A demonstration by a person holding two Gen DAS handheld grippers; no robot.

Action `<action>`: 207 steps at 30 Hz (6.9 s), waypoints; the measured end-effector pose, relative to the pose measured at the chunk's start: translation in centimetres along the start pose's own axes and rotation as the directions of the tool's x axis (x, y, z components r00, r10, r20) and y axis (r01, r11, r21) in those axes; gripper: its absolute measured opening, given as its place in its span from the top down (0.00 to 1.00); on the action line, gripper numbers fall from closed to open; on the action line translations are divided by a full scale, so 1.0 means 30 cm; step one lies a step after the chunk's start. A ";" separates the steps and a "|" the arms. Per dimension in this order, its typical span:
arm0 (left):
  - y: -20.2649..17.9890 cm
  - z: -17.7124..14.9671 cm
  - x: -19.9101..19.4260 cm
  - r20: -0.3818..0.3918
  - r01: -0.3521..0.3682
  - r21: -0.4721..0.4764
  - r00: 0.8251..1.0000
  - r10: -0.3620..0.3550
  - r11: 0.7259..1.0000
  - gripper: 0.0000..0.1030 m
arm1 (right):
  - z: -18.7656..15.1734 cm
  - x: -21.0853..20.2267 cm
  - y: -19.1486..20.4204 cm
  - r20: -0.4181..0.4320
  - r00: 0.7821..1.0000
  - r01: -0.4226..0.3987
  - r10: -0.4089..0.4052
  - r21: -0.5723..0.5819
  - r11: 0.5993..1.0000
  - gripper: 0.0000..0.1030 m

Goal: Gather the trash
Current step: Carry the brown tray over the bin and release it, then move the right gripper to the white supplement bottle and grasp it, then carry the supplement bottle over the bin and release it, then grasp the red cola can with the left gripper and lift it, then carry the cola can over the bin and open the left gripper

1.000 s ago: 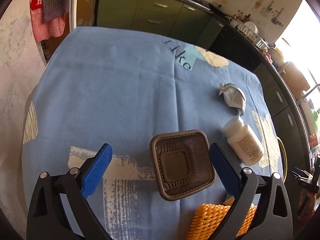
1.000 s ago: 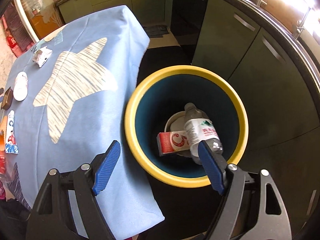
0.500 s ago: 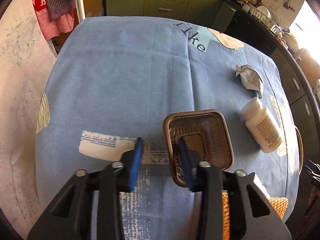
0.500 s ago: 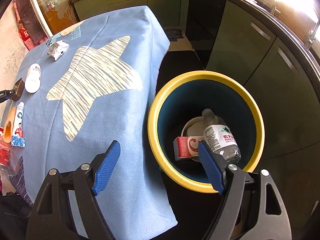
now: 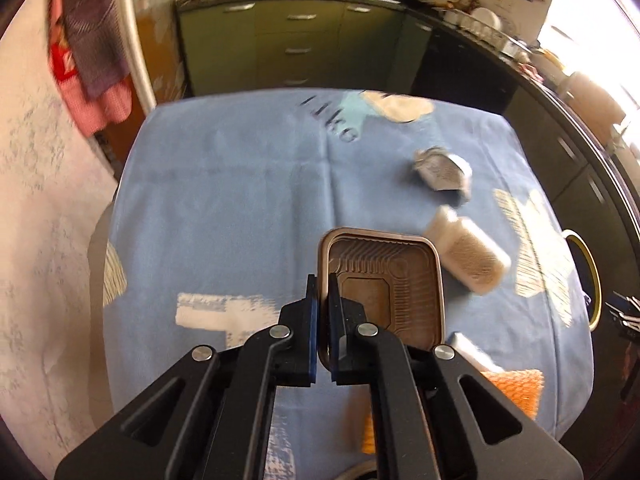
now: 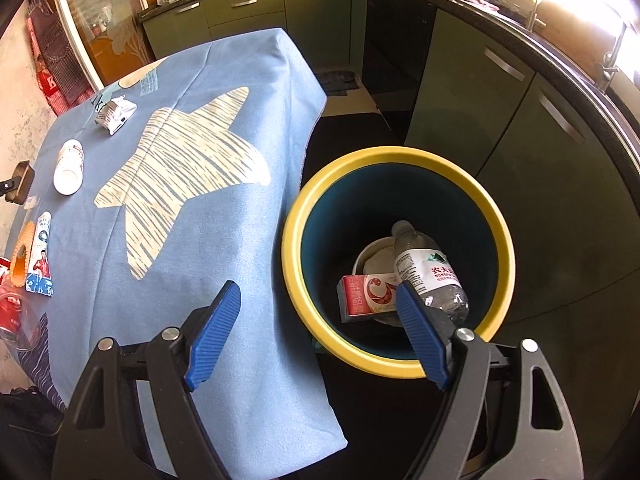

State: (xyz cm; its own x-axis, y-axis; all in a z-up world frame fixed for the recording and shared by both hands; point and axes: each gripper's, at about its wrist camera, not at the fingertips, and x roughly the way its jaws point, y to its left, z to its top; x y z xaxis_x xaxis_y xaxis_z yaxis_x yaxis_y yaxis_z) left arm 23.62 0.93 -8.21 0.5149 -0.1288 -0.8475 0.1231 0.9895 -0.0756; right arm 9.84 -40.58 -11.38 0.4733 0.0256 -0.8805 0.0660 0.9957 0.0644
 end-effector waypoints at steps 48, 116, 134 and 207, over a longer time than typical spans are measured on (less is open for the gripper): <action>-1.095 0.135 -0.327 0.028 0.329 0.519 0.916 -0.401 0.789 0.11 | -0.344 -0.069 -0.300 0.077 0.996 0.023 -0.043 0.241 0.970 0.24; 0.072 -0.348 -0.348 0.163 0.151 -0.071 0.977 -0.138 0.986 0.05 | 0.366 0.069 0.762 -0.080 0.973 -0.232 0.218 -0.411 0.881 0.56; -0.079 -0.307 -0.319 0.125 0.148 0.018 0.981 -0.149 0.989 0.05 | 0.232 0.159 -0.076 -0.053 0.994 0.096 -0.094 0.051 0.994 0.42; -0.179 -0.361 -0.181 -0.120 -0.127 0.191 0.981 0.152 0.973 0.51 | 0.057 0.050 0.166 0.028 0.997 -0.068 0.073 -0.129 0.989 0.32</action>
State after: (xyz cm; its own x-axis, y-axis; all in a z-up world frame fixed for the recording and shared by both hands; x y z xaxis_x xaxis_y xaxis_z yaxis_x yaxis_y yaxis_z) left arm 10.99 -2.96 -8.90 0.4218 0.0318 -0.9061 0.2160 0.9671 0.1345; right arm 12.37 -35.74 -11.58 0.5012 0.0953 -0.8601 -0.0807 0.9947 0.0632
